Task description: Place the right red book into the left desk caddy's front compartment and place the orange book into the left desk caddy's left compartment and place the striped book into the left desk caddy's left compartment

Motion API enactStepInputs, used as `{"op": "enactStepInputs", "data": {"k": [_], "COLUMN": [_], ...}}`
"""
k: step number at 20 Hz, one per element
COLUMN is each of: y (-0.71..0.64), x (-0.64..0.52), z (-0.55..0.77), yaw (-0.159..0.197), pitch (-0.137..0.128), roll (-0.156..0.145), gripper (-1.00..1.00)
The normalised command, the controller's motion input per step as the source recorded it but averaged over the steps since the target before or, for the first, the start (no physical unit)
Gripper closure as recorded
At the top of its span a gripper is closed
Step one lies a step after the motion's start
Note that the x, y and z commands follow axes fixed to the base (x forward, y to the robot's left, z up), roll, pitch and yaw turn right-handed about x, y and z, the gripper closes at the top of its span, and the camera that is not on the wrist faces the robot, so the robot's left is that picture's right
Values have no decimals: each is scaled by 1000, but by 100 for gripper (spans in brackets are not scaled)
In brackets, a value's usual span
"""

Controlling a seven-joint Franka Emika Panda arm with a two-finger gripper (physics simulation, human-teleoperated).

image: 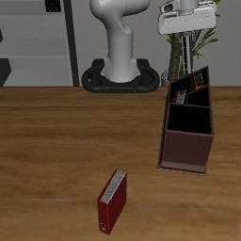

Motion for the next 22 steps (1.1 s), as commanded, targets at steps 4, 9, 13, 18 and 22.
{"op": "enactStepInputs", "data": {"k": [4,9,13,18,22], "y": [47,-33,-106,-105,-29], "x": [-41,34,11,-24,13], "z": [-39,-126,-125,18,-6], "yaw": [12,42,72,33,16], "pitch": [-4,13,21,-7,11], "roll": [3,13,-18,-26,3], "gripper": [100,100,100,100,100]}}
